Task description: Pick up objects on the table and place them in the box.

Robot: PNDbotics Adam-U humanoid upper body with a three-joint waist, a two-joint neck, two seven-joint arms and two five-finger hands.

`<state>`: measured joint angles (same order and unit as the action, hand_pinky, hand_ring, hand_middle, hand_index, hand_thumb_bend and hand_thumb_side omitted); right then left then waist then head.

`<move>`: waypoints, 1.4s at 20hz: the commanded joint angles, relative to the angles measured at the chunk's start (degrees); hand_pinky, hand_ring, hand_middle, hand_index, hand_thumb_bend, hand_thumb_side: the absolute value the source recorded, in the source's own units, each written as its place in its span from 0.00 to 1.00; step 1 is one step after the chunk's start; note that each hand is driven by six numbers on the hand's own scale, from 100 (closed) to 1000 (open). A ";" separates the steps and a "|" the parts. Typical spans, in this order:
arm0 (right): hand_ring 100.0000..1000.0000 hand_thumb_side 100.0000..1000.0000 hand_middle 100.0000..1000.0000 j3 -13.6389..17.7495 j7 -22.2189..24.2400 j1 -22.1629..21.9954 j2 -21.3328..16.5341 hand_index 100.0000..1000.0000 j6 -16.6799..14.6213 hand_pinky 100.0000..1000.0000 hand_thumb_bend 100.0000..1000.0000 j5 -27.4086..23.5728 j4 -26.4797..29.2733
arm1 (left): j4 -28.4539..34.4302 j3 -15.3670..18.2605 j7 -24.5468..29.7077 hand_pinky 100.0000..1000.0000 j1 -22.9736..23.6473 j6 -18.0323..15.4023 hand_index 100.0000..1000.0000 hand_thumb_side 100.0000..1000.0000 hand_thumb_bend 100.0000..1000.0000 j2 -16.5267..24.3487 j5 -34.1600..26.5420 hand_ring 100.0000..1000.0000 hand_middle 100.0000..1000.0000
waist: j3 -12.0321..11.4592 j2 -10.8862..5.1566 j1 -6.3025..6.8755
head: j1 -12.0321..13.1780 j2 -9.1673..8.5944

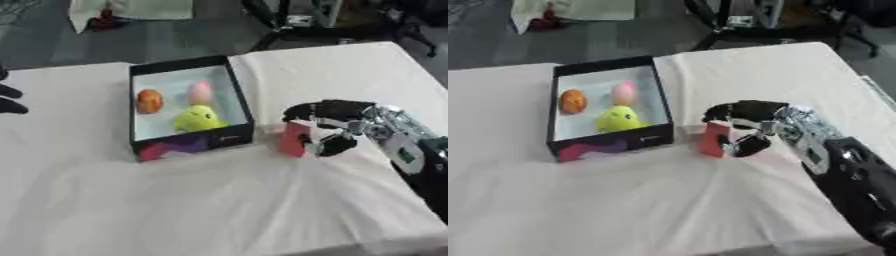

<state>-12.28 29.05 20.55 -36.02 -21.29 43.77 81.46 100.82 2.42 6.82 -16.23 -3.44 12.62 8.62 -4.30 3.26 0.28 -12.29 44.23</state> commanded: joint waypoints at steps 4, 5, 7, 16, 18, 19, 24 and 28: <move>0.92 0.31 0.96 2.85 -0.12 0.03 -2.55 0.93 2.14 0.83 0.00 -7.54 5.63 | 0.83 0.53 0.03 0.61 -0.52 -0.04 0.78 0.86 0.00 1.38 0.21 0.46 0.51 | 0.15 -0.38 -0.09 | -0.07 -0.11; 0.92 0.34 0.96 2.98 0.08 -0.04 -2.75 0.93 2.45 0.83 0.00 -8.61 6.23 | 0.84 0.54 0.00 0.61 -0.53 -0.04 0.78 0.86 0.00 1.39 0.21 0.46 0.51 | 0.15 -0.39 -0.09 | -0.08 -0.11; 0.92 0.44 0.96 2.87 0.78 -0.19 -3.05 0.94 2.87 0.83 0.00 -9.60 6.75 | 0.87 0.53 -0.01 0.61 -0.53 -0.04 0.78 0.86 0.00 1.38 0.22 0.46 0.51 | 0.15 -0.43 -0.11 | -0.08 -0.11; 0.91 0.58 0.95 0.67 3.28 -0.07 -2.66 0.95 1.40 0.84 0.00 -3.50 3.32 | 0.94 0.44 0.15 0.61 -0.61 -0.09 0.78 0.86 0.00 1.36 0.11 0.46 0.51 | 0.12 -0.35 -0.06 | -0.32 -0.11; 0.91 0.59 0.95 0.39 3.25 0.02 -2.43 0.95 0.90 0.84 0.00 -2.12 2.37 | 0.92 0.41 0.20 0.61 -0.61 -0.09 0.78 0.86 0.00 1.37 0.09 0.46 0.51 | 0.15 -0.32 -0.04 | -0.35 -0.11; 0.91 0.58 0.95 0.27 3.28 0.07 -2.31 0.95 0.72 0.84 0.00 -1.53 1.89 | 0.91 0.42 0.20 0.61 -0.62 -0.08 0.78 0.86 0.00 1.36 0.09 0.46 0.51 | 0.16 -0.31 -0.03 | -0.35 -0.11; 0.89 0.34 0.92 -0.12 3.11 0.56 -1.88 0.95 0.04 0.83 0.00 1.25 -0.19 | 0.90 0.38 0.26 0.61 -0.62 -0.09 0.78 0.86 0.00 1.34 0.02 0.46 0.51 | 0.19 -0.35 0.00 | -0.40 -0.11; 0.86 0.23 0.74 0.02 1.71 0.98 -1.63 0.93 0.11 0.82 0.00 2.53 -1.06 | 0.89 0.35 0.28 0.61 -0.61 -0.08 0.78 0.86 0.00 1.32 -0.04 0.47 0.51 | 0.22 -0.35 0.01 | -0.43 -0.11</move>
<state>-12.72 31.14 21.09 -36.49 -21.26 45.18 81.09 100.80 2.42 6.98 -16.20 -3.49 12.62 8.63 -4.19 3.26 0.28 -12.68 44.23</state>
